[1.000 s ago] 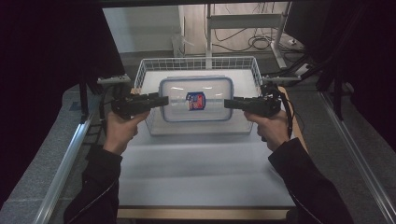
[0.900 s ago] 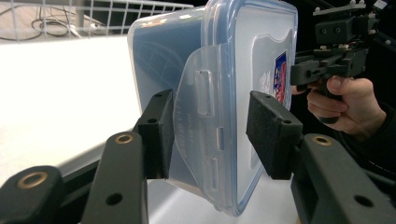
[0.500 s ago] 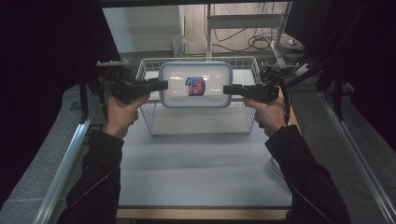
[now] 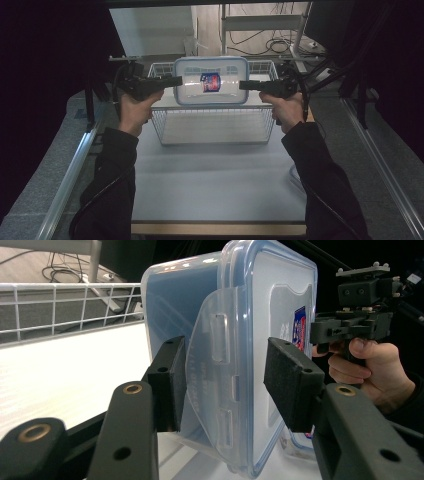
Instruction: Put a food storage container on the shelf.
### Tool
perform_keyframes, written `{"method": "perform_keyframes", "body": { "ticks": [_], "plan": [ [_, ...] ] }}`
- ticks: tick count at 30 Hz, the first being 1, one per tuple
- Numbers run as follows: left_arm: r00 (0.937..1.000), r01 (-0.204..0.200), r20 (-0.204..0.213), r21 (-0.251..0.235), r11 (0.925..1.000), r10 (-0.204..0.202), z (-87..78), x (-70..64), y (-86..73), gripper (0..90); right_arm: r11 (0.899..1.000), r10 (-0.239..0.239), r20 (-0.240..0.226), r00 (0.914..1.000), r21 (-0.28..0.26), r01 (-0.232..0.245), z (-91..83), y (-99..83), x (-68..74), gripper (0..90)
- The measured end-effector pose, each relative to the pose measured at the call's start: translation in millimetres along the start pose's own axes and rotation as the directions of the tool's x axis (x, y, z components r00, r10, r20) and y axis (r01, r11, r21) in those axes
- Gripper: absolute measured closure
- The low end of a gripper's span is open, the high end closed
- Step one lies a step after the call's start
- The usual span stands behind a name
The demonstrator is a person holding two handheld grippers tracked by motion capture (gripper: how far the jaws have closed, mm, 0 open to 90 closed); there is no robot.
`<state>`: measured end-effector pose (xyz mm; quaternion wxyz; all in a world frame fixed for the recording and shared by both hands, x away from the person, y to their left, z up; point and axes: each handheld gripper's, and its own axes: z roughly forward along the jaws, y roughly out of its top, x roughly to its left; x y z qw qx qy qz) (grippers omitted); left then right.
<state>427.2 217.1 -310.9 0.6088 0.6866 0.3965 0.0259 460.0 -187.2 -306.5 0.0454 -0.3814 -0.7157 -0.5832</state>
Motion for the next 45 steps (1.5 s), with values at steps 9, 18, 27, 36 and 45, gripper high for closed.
{"method": "perform_keyframes", "body": {
  "ticks": [9,18,27,36,45],
  "plan": [
    [0.9996,0.024,-0.013,0.020,0.9995,-0.024,9.7,9.6,-4.5,52.2,1.000,0.028,0.012,0.9995,0.009,-0.028,7.4,-1.2,-13.4,53.8],
    [0.9995,0.027,-0.017,0.024,0.9994,-0.026,12.4,12.3,-6.5,51.5,0.999,0.041,0.027,0.9988,0.006,-0.041,9.2,-1.1,-15.7,53.3],
    [0.9969,0.001,-0.079,0.036,0.9994,0.001,17.0,7.8,-3.4,46.9,1.000,0.014,0.058,0.9982,-0.001,-0.014,13.4,-0.4,-12.9,50.3],
    [0.9922,0.013,-0.125,0.053,0.9985,-0.007,20.9,10.2,-3.1,39.6,1.000,-0.027,0.121,0.9923,0.007,0.027,17.6,-3.2,-10.2,47.8],
    [0.9875,0.119,-0.106,0.016,0.9928,-0.117,28.2,30.5,-0.7,34.1,0.999,-0.036,0.128,0.9911,0.016,0.035,24.8,-8.4,-12.6,49.0]
  ]
}}
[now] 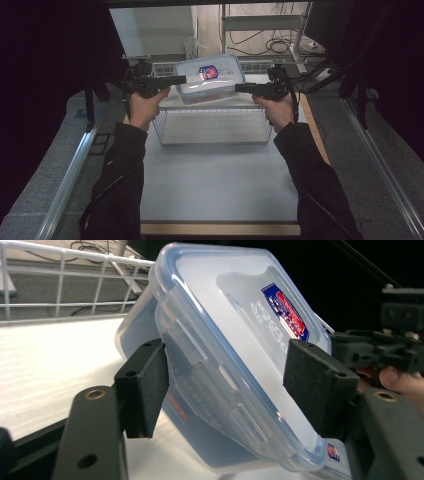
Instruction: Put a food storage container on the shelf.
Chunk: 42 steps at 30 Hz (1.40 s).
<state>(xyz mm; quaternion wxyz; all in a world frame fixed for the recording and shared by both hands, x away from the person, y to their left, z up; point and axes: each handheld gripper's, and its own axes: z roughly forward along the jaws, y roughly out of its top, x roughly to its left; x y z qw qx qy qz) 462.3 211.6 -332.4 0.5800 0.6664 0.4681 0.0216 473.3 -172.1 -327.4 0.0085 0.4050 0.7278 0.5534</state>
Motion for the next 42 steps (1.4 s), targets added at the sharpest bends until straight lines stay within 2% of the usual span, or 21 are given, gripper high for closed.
{"method": "perform_keyframes", "body": {
  "ticks": [1,2,5,8,9,10,12,13,15,18,22,25,28,31,33,34,36,37,38,39,42],
  "plan": [
    [0.9989,-0.021,-0.041,-0.003,0.9998,0.021,-1.1,-1.6,0.6,33.4,1.000,-0.002,-0.002,1.0000,-0.003,0.002,0.1,-0.2,0.3,49.3],
    [0.9942,-0.051,-0.094,0.000,0.9987,0.051,-1.9,-4.3,0.9,32.0,1.000,-0.002,-0.005,1.0000,-0.004,0.002,-0.5,-0.2,0.5,49.3],
    [0.9727,-0.144,-0.184,-0.001,0.9895,0.142,-9.5,-11.2,0.1,28.8,1.000,-0.023,0.015,0.9996,-0.005,0.023,-3.8,-0.3,1.0,49.4],
    [0.9585,-0.208,-0.203,-0.020,0.9779,0.200,-21.6,-21.7,-5.2,29.3,0.999,-0.040,0.026,0.9988,-0.016,0.041,-7.7,-1.3,-1.9,49.6],
    [0.9535,-0.232,-0.204,-0.025,0.9725,0.222,-26.6,-27.1,-9.5,32.1,0.999,-0.041,0.029,0.9988,-0.017,0.041,-8.6,-1.7,-2.8,49.7],
    [0.9459,-0.255,-0.212,-0.020,0.9667,0.245,-30.2,-32.0,-13.8,34.8,0.999,-0.045,0.037,0.9983,-0.019,0.046,-9.3,-2.4,-4.0,49.8],
    [0.9251,-0.308,-0.237,-0.008,0.9515,0.297,-35.4,-41.4,-24.7,43.4,0.998,-0.054,0.046,0.9974,-0.022,0.055,-9.9,-3.2,-5.0,51.3],
    [0.9174,-0.327,-0.239,0.003,0.9450,0.318,-36.9,-45.0,-31.0,47.7,0.998,-0.063,0.054,0.9965,-0.021,0.065,-9.9,-3.5,-5.1,53.7],
    [0.9107,-0.347,-0.233,0.016,0.9376,0.341,-37.3,-48.7,-42.8,56.8,0.996,-0.089,0.079,0.9929,-0.015,0.090,-9.3,-3.9,-4.3,59.7],
    [0.9077,-0.367,-0.204,0.037,0.9295,0.366,-31.5,-51.6,-62.2,69.9,0.993,-0.117,0.123,0.9856,-0.008,0.119,-7.4,-4.3,-1.6,68.7],
    [0.9196,-0.363,-0.146,0.038,0.9309,0.365,-22.0,-54.1,-73.9,79.0,0.987,-0.157,0.188,0.9695,0.009,0.158,-2.7,-4.4,2.0,76.3],
    [0.9126,-0.380,-0.141,0.055,0.9235,0.384,-14.7,-57.8,-74.1,79.5,0.984,-0.175,0.234,0.9563,0.017,0.176,2.5,-4.2,2.6,77.5],
    [0.9070,-0.382,-0.166,0.062,0.9220,0.387,-11.1,-59.1,-71.1,80.0,0.984,-0.174,0.250,0.9525,0.017,0.175,5.0,-4.1,1.1,77.5],
    [0.9017,-0.378,-0.200,0.063,0.9235,0.383,-9.9,-58.1,-67.5,79.8,0.986,-0.162,0.265,0.9505,0.013,0.164,7.7,-4.6,-2.9,77.5],
    [0.9038,-0.366,-0.213,0.066,0.9284,0.371,-8.7,-54.4,-63.9,79.3,0.988,-0.154,0.269,0.9509,0.010,0.157,8.8,-5.1,-5.1,77.6],
    [0.9021,-0.361,-0.226,0.073,0.9299,0.368,-7.9,-52.3,-62.1,78.8,0.988,-0.149,0.270,0.9511,0.008,0.153,9.8,-5.5,-6.5,77.7],
    [0.9038,-0.344,-0.244,0.076,0.9360,0.352,-6.1,-47.3,-58.9,77.9,0.989,-0.142,0.272,0.9519,0.007,0.145,11.3,-5.9,-8.0,77.9],
    [0.9073,-0.333,-0.243,0.080,0.9394,0.343,-4.6,-43.1,-56.4,77.5,0.990,-0.140,0.274,0.9515,0.005,0.144,12.1,-6.1,-8.6,78.0],
    [0.9137,-0.320,-0.240,0.073,0.9446,0.328,-3.4,-40.1,-54.7,76.2,0.990,-0.137,0.273,0.9522,0.003,0.142,12.9,-6.2,-8.9,78.0],
    [0.9156,-0.313,-0.242,0.072,0.9469,0.321,-2.6,-38.2,-53.3,76.2,0.990,-0.137,0.272,0.9525,0.003,0.141,13.3,-6.2,-8.8,78.1],
    [0.9128,-0.302,-0.262,0.084,0.9496,0.313,2.4,-32.7,-48.1,76.3,0.990,-0.137,0.271,0.9528,-0.002,0.142,14.5,-6.0,-7.4,78.4]
  ]
}}
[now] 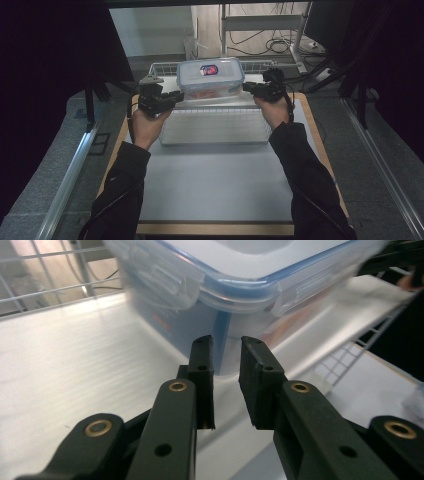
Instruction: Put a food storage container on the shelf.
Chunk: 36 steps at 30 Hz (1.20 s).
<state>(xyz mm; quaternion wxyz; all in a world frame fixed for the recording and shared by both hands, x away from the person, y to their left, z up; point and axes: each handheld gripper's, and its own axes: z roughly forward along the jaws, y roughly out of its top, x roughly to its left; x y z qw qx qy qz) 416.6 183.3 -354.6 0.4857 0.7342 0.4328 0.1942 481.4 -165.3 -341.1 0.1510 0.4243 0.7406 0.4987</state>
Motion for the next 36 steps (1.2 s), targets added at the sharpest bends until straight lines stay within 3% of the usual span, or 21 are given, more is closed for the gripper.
{"method": "perform_keyframes", "body": {
  "ticks": [3,11,25,36],
  "plan": [
    [0.9998,0.018,-0.012,0.001,0.9998,-0.018,4.6,3.6,3.0,76.3,1.000,0.002,-0.006,1.0000,-0.001,-0.002,-0.5,0.5,1.9,78.8],
    [0.9994,0.028,0.020,-0.014,0.9995,-0.027,1.3,3.0,-1.0,73.9,1.000,-0.005,-0.006,1.0000,-0.007,0.005,-4.5,0.7,2.6,76.4],
    [0.9961,-0.082,0.033,-0.022,0.9964,0.083,-20.5,-21.0,-18.9,40.8,0.999,-0.047,-0.054,0.9974,-0.022,0.046,-28.1,-13.2,10.7,54.9],
    [0.9884,-0.140,0.059,-0.005,0.9901,0.140,-30.1,-38.7,-46.2,24.0,0.994,-0.113,-0.080,0.9904,-0.016,0.112,-40.9,-35.2,24.4,40.9]
  ]
}}
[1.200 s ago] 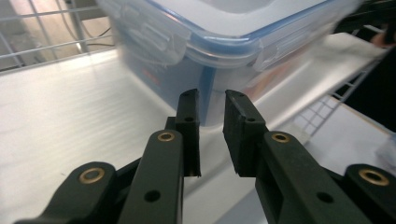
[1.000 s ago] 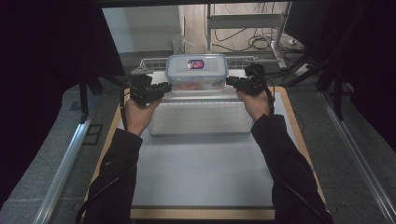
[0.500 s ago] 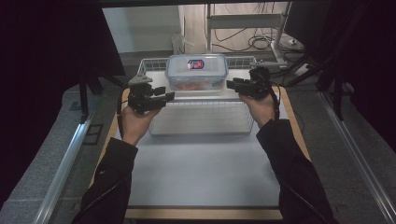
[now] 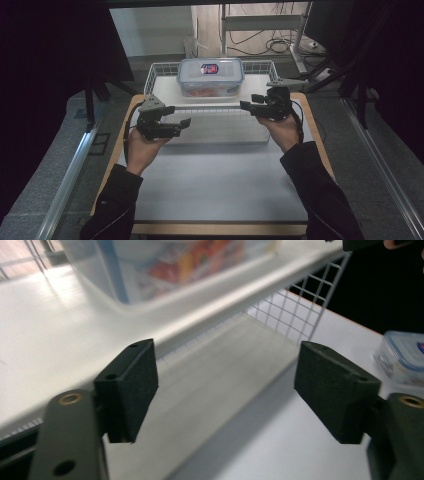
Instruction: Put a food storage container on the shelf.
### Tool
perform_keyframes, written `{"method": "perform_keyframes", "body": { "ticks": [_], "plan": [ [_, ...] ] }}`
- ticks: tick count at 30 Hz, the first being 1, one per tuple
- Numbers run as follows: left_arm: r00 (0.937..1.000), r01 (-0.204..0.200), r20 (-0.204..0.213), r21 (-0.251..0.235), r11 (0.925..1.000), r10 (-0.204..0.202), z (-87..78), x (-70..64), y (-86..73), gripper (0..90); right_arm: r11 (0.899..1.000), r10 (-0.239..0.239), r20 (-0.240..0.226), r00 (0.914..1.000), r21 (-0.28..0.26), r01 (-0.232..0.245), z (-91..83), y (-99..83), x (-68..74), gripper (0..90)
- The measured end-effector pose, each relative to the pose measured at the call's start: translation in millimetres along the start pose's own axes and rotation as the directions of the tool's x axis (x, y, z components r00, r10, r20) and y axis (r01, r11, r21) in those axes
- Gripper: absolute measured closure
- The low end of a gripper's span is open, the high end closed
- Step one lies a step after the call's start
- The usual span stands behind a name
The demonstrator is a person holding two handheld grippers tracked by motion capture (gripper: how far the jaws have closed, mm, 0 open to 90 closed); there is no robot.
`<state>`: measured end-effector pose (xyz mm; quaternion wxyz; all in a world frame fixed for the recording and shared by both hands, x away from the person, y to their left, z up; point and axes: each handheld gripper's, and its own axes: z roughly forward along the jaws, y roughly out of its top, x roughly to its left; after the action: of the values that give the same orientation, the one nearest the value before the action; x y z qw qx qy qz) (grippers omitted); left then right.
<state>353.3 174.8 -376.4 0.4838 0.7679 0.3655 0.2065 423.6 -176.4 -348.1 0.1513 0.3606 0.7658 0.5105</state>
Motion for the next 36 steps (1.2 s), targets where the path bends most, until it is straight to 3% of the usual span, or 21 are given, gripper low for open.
{"method": "perform_keyframes", "body": {
  "ticks": [11,19,25,27,30,36],
  "plan": [
    [1.0000,-0.003,0.007,0.026,0.9997,0.003,-6.6,-19.8,-38.4,13.0,0.995,-0.078,-0.044,0.9960,0.056,0.080,-8.6,-28.8,21.9,28.3],
    [0.9997,-0.023,0.013,0.061,0.9978,0.022,-13.0,-29.8,-65.7,9.5,0.992,-0.101,-0.064,0.9928,0.071,0.105,-13.0,-55.5,28.2,17.2],
    [0.9997,0.001,0.025,0.064,0.9979,-0.003,-12.8,-31.0,-83.1,6.0,0.992,-0.098,-0.073,0.9925,0.073,0.103,-18.6,-74.7,29.8,9.5],
    [0.9996,0.009,0.028,0.063,0.9979,-0.010,-12.1,-33.3,-87.9,4.6,0.988,-0.118,-0.073,0.9904,0.093,0.124,-18.5,-80.2,31.1,4.8],
    [0.9996,0.000,0.028,0.055,0.9985,-0.001,-13.8,-38.6,-94.7,3.3,0.985,-0.140,-0.055,0.9886,0.091,0.145,-21.2,-90.2,34.4,2.0],
    [0.9989,-0.046,0.012,0.067,0.9967,0.045,-16.2,-50.8,-110.0,3.0,0.989,-0.113,-0.071,0.9910,0.091,0.119,-29.9,-110.5,40.6,1.2]
  ]
}}
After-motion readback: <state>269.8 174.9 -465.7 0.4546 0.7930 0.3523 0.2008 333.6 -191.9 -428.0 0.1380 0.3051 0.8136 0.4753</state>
